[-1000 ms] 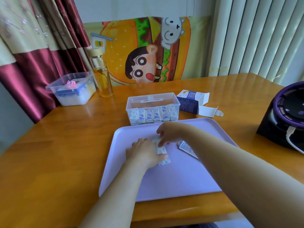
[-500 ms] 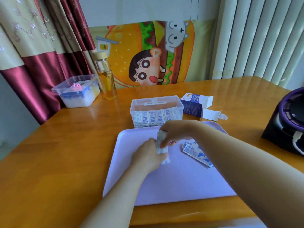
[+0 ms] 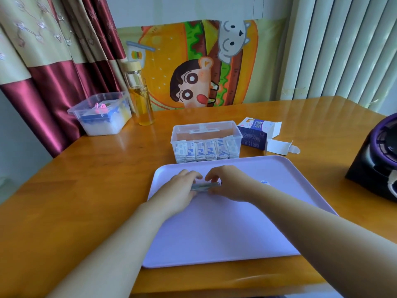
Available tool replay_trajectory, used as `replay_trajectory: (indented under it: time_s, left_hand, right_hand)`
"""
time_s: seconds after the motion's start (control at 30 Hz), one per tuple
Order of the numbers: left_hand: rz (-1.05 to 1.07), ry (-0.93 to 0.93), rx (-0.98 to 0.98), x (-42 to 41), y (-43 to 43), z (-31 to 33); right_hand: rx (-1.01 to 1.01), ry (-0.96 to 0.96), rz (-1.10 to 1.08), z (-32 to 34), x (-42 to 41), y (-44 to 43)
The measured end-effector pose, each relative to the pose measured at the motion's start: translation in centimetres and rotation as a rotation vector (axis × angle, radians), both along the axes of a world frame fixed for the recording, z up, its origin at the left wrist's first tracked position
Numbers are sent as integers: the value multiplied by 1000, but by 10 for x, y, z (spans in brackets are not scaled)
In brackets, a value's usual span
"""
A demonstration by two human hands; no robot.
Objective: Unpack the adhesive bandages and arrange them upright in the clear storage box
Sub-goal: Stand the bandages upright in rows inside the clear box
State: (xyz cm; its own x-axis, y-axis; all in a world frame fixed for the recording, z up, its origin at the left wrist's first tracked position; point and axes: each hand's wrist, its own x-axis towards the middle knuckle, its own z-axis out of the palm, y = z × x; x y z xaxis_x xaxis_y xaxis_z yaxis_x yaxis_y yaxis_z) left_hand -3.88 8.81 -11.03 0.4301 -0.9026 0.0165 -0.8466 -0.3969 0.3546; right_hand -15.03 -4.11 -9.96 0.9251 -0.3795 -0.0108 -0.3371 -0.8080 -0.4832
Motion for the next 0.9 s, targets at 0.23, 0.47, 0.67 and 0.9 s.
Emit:
replay_trajectory:
  time_s: [0.23, 0.47, 0.67, 0.9]
  left_hand:
    - [57, 122, -136, 1, 3, -5]
    - [38, -57, -89, -9, -10, -13]
    - [56, -241, -1, -11, -14, -19]
    - [124, -318, 29, -13, -18, -18]
  right_hand:
    - [27, -14, -61, -1, -1, -8]
    - [50, -57, -90, -5, 3, 0]
    - [67, -78, -108, -1, -3, -8]
    - [75, -101, -180, -2, -2, -9]
